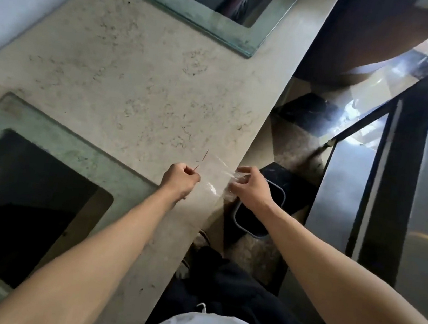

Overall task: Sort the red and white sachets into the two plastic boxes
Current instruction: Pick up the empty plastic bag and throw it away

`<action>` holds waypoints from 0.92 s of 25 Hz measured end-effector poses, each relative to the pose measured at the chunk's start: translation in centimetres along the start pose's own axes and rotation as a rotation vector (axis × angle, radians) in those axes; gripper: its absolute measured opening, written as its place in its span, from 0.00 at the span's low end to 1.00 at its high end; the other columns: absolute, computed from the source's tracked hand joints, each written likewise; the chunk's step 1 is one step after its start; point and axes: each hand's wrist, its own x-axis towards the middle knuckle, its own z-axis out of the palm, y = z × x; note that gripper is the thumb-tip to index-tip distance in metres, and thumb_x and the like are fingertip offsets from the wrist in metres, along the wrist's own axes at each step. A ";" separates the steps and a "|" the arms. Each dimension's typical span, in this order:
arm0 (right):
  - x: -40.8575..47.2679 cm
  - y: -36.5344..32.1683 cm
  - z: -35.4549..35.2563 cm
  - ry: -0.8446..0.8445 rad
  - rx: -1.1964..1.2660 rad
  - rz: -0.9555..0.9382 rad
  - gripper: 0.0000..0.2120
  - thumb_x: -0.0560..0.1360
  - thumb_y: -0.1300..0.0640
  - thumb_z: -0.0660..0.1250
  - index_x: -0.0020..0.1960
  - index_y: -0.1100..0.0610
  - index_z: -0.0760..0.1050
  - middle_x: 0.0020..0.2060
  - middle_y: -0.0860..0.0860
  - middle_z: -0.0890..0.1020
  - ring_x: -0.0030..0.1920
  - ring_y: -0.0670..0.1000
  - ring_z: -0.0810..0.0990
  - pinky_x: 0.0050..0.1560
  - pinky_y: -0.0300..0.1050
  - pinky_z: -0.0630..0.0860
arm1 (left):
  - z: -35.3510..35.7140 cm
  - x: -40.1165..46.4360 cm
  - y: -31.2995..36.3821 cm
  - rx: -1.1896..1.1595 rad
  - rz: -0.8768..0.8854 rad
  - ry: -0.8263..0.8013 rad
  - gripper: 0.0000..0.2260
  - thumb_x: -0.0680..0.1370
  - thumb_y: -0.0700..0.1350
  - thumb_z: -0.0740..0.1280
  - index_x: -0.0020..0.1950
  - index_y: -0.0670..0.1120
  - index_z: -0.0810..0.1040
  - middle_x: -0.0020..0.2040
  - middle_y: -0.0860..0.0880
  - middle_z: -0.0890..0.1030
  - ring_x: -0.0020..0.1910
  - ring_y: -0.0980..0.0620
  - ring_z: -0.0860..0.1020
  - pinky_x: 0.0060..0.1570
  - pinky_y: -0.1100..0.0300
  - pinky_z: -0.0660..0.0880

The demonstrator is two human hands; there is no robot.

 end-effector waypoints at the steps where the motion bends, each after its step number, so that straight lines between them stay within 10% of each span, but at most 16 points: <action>1: -0.5 1.1 -1.0 0.028 0.088 0.059 0.17 0.71 0.61 0.74 0.58 0.55 0.76 0.43 0.50 0.83 0.36 0.44 0.81 0.32 0.33 0.75 | 0.9 -0.5 0.5 -0.024 0.020 -0.037 0.03 0.71 0.44 0.69 0.40 0.46 0.77 0.32 0.48 0.78 0.28 0.48 0.74 0.29 0.57 0.74; 12: 1.8 17.1 -11.1 0.283 0.514 0.427 0.11 0.76 0.62 0.71 0.58 0.60 0.80 0.42 0.53 0.83 0.32 0.45 0.77 0.31 0.37 0.72 | 19.5 0.4 3.5 -0.040 -0.094 -0.421 0.06 0.79 0.41 0.69 0.48 0.40 0.75 0.33 0.43 0.77 0.26 0.50 0.75 0.25 0.59 0.74; 23: 18.6 38.9 -5.9 0.157 0.447 0.557 0.06 0.74 0.65 0.71 0.46 0.55 0.82 0.39 0.54 0.84 0.36 0.49 0.80 0.34 0.38 0.73 | 36.7 17.3 -10.0 -0.001 -0.340 -0.346 0.06 0.79 0.38 0.68 0.43 0.45 0.74 0.34 0.46 0.77 0.27 0.52 0.74 0.22 0.64 0.70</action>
